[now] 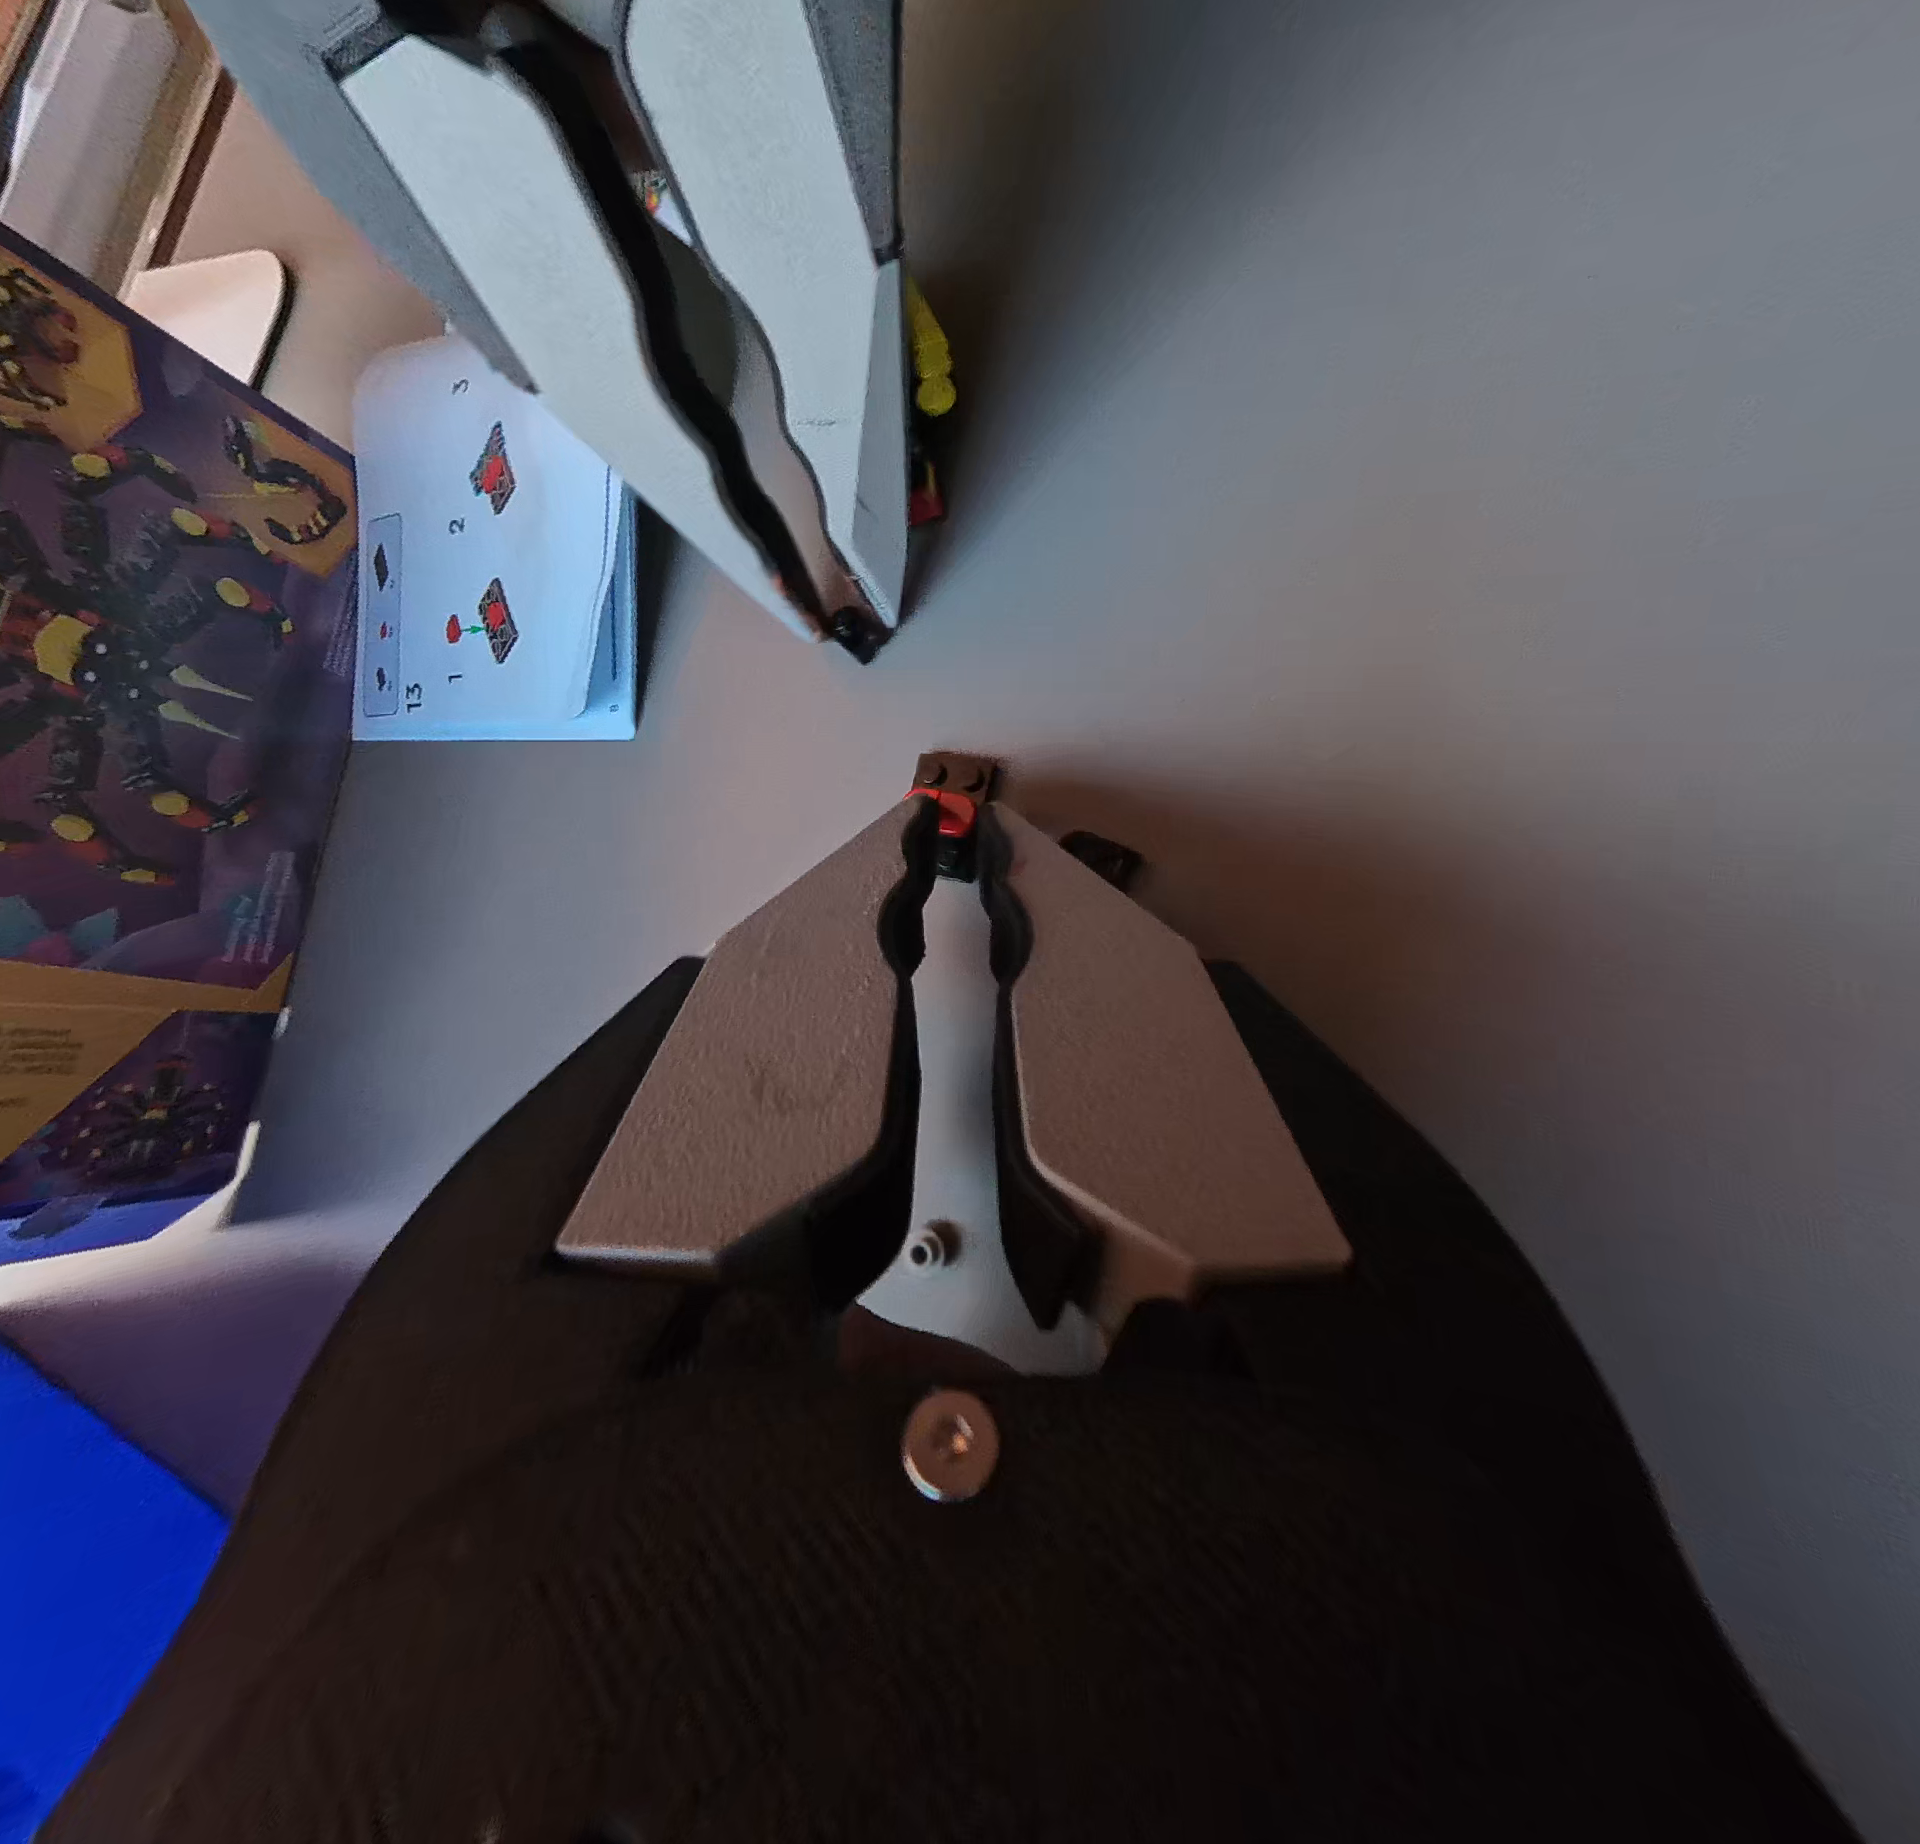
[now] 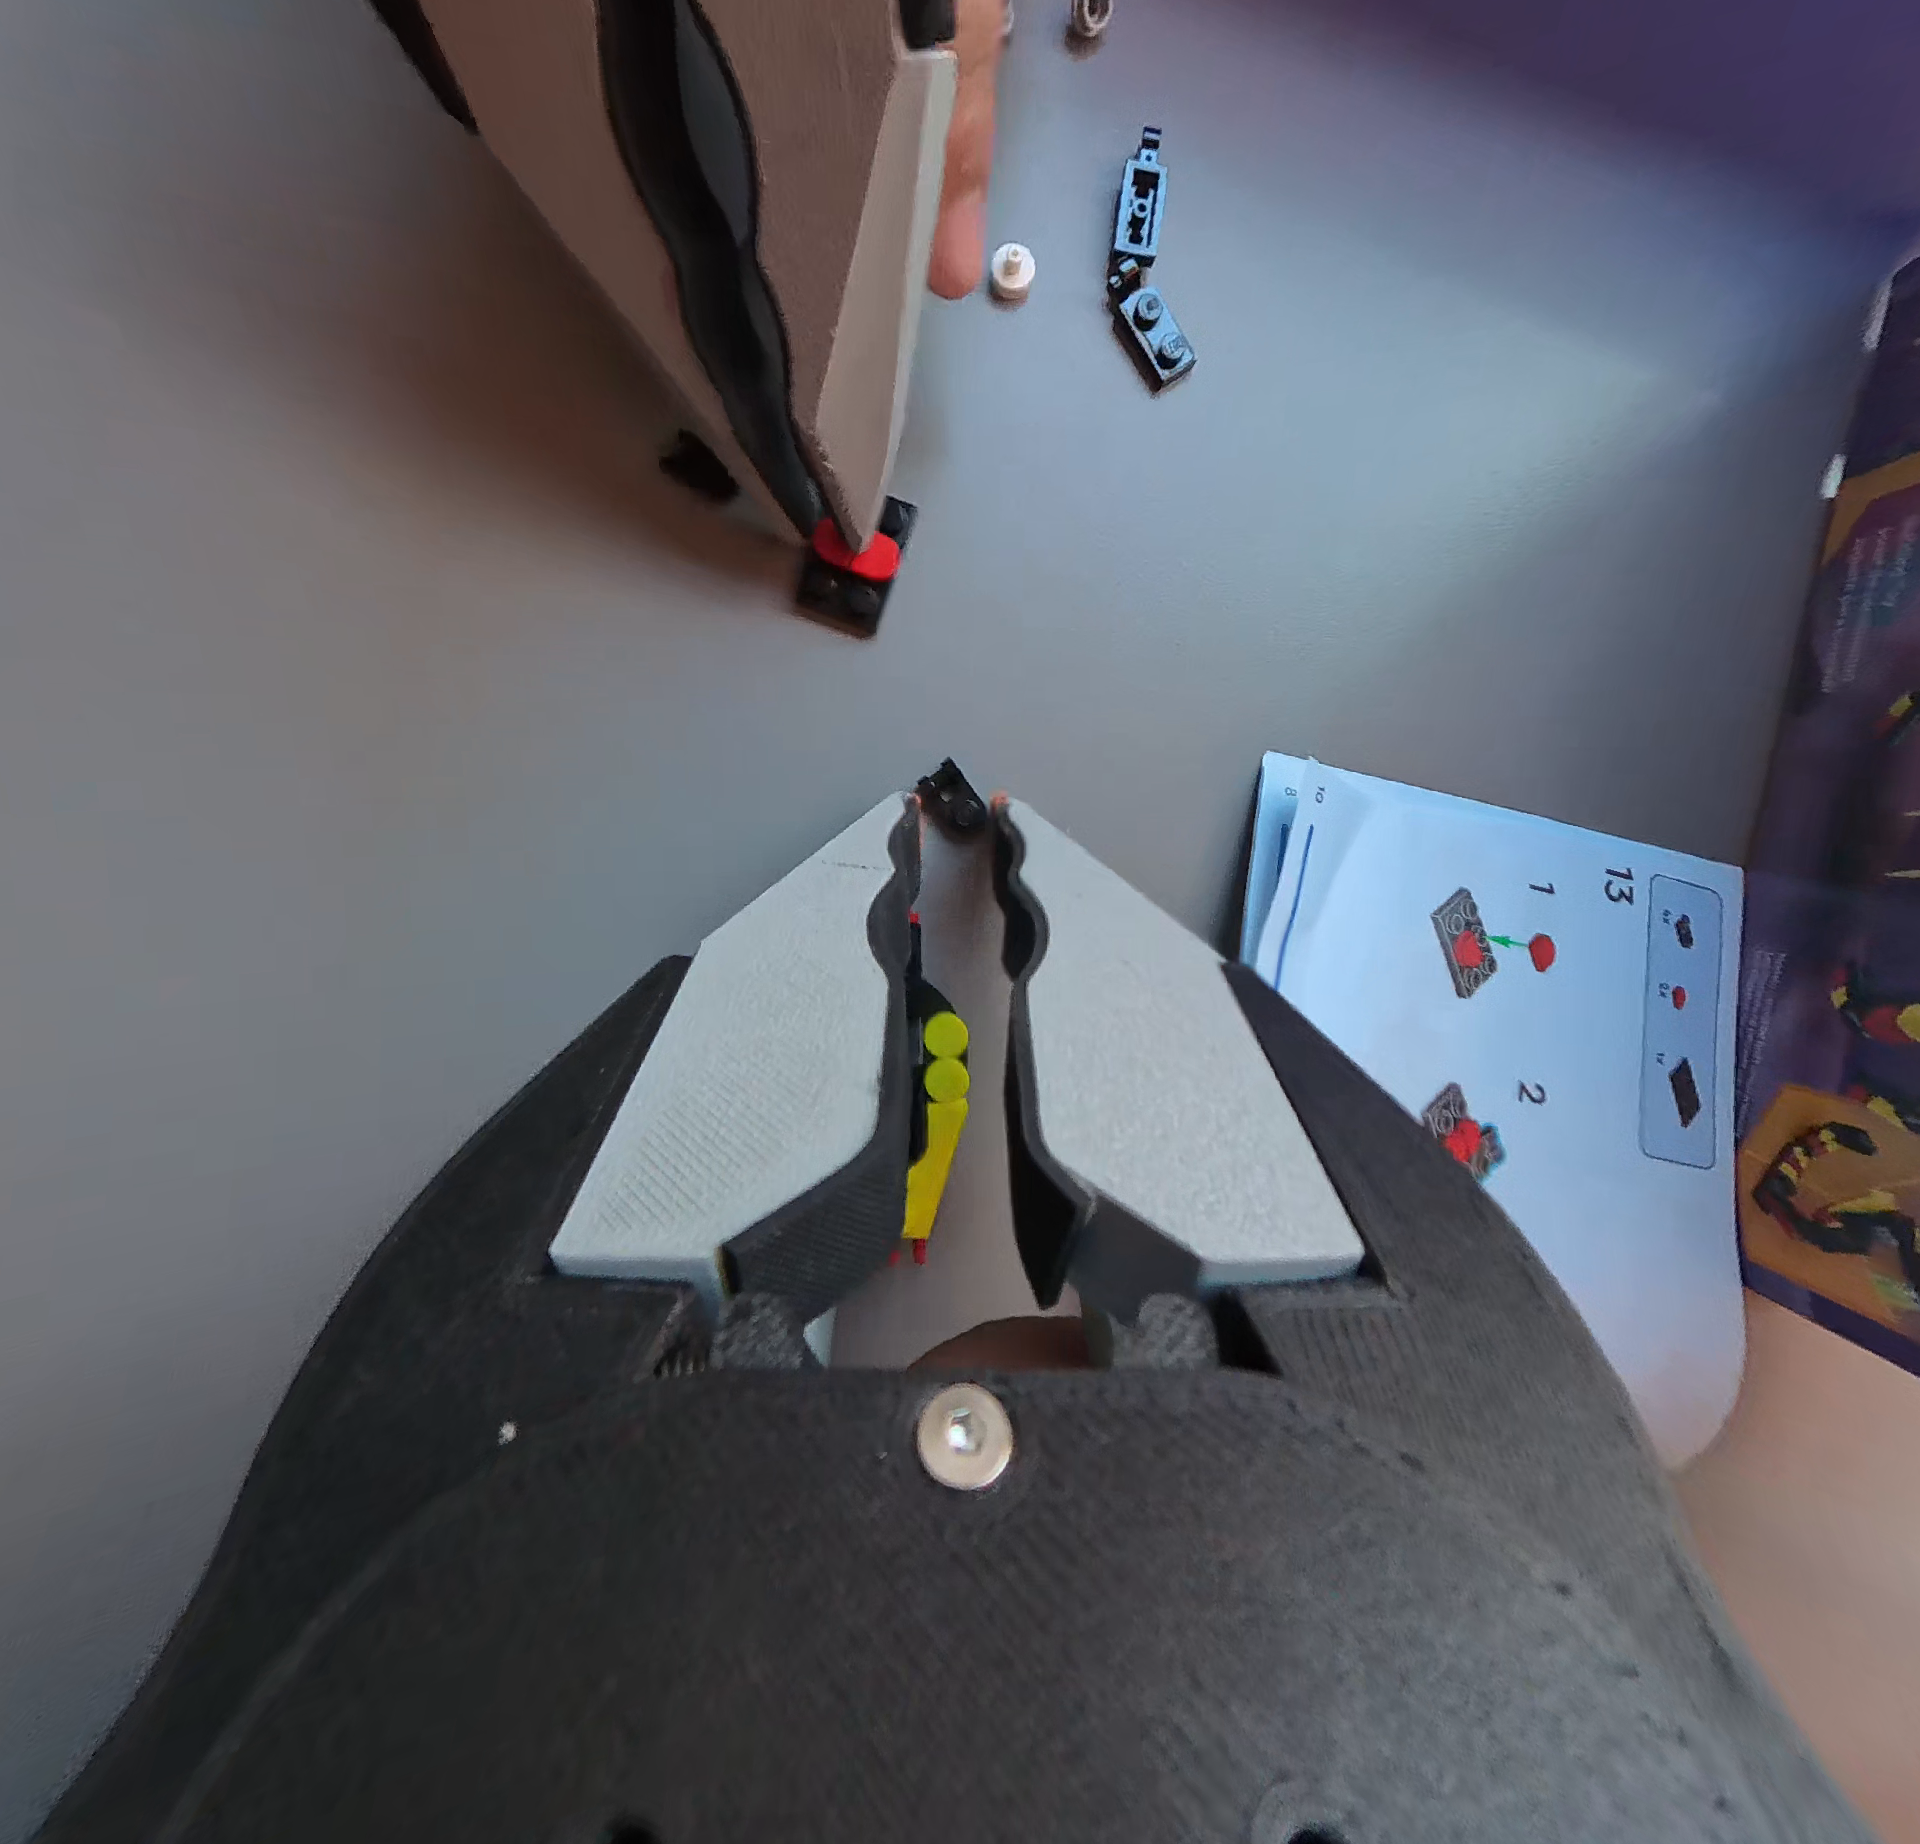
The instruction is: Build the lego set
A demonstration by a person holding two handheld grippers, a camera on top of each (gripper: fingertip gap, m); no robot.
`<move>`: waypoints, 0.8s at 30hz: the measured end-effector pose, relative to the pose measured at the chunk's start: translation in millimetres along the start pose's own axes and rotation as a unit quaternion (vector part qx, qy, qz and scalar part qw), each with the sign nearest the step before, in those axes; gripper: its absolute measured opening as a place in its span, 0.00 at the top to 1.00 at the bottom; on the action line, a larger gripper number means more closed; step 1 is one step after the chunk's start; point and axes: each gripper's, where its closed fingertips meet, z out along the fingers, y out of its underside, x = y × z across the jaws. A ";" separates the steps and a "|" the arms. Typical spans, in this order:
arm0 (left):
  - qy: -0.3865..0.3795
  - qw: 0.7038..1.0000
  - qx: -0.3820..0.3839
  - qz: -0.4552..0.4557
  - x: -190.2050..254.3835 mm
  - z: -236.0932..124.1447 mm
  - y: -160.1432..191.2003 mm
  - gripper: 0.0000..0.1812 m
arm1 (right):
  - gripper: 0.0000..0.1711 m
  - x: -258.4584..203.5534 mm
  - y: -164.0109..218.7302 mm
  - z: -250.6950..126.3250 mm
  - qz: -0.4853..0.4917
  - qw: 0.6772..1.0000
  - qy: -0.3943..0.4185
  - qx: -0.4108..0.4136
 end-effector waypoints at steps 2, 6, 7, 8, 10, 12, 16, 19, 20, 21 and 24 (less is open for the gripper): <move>-0.010 1.000 -0.004 -0.003 -4.8 -0.3 3.1 0.97 | 0.95 -1.9 -1.3 0.6 0.001 1.000 -0.004 0.000; -0.014 1.000 -0.005 -0.006 -6.5 0.6 3.6 0.96 | 0.96 -7.3 -0.6 -1.0 -0.003 1.000 -0.012 -0.009; -0.015 1.000 -0.005 -0.004 -6.4 0.6 3.6 0.96 | 0.95 -6.3 -0.4 -2.1 -0.004 1.000 -0.009 -0.010; -0.015 1.000 -0.005 -0.003 -6.8 0.5 3.8 0.95 | 0.95 -4.7 -0.3 -3.5 -0.005 1.000 -0.004 -0.009; -0.017 1.000 -0.008 -0.005 -7.7 0.0 4.8 0.95 | 0.95 -2.9 -0.7 -5.4 0.000 1.000 -0.003 -0.004; -0.017 1.000 -0.009 -0.008 -8.7 -0.1 5.7 0.95 | 0.95 -1.7 1.1 -4.0 -0.001 1.000 0.000 -0.008; -0.021 1.000 -0.009 -0.012 -10.8 -0.3 6.7 0.94 | 0.96 -16.8 -0.1 -1.7 -0.015 0.999 -0.034 -0.010; -0.021 1.000 -0.012 -0.014 -12.6 -2.3 9.0 0.94 | 0.95 -35.7 -8.7 -6.0 -0.035 0.997 -0.071 0.013; -0.023 1.000 -0.011 -0.017 -13.9 -3.3 9.2 0.93 | 0.95 -38.2 -11.9 -7.8 -0.037 0.996 -0.076 0.021; -0.028 0.999 -0.011 -0.019 -16.4 -4.3 9.4 0.91 | 0.95 -37.2 -13.6 -9.5 -0.036 0.996 -0.073 0.025; -0.031 0.999 -0.009 -0.026 -19.0 -5.8 9.6 0.90 | 0.95 -23.0 -8.9 -12.3 -0.024 0.999 -0.043 0.018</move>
